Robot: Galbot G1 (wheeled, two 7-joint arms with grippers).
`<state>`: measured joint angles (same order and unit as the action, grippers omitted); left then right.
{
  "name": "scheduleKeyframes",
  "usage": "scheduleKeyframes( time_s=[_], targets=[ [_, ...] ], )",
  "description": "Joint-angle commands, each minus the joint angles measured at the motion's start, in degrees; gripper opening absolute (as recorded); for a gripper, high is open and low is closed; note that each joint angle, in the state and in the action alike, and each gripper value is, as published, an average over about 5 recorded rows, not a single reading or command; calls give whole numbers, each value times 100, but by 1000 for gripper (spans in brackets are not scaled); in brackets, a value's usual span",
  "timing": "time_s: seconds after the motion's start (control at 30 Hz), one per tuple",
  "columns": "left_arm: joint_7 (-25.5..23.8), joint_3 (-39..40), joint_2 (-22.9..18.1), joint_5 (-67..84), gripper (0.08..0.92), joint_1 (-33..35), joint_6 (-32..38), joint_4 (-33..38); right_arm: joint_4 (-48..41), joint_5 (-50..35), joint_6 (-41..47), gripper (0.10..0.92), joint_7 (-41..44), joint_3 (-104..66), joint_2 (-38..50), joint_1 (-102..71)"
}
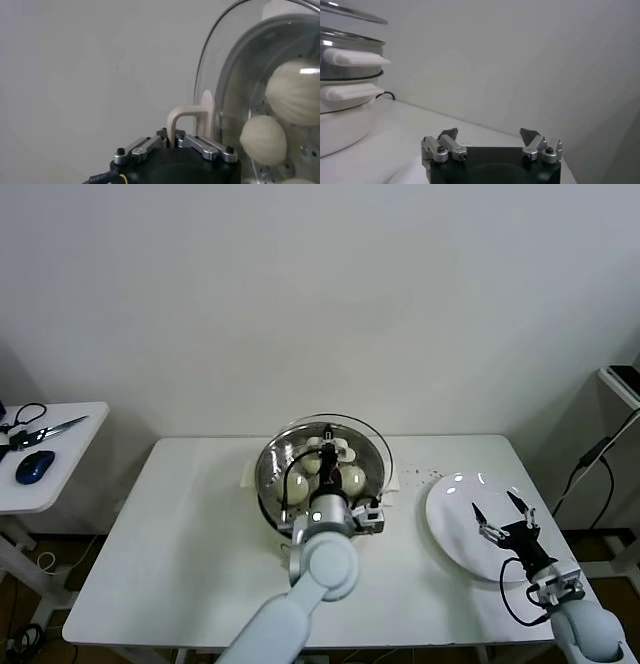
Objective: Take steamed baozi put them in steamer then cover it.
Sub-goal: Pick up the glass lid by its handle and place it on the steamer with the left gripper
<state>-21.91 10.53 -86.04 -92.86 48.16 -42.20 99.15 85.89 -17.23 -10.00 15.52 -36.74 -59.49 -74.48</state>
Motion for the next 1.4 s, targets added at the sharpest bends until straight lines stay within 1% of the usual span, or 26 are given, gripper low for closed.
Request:
scheduleKeyframes(
  time_s=[0.03,0.5,1.07,1.4],
  targets=[
    [18,-94,-105,70,154,-75,-280,-335,-19,54,-11,823,21,-1,-14,11],
    [31,-151,-94,153,154,-88,-280,-419,-46,162,-43,823,67,-5,-18,14],
    [24,-107,20,246,154,-31,-280,-421,-37,246,-52,823,93,-13,-6,32],
    [124,-98,50,305,154,-45,-280,-455,-49,293,-68,823,117,-16,-19,36]
  ],
)
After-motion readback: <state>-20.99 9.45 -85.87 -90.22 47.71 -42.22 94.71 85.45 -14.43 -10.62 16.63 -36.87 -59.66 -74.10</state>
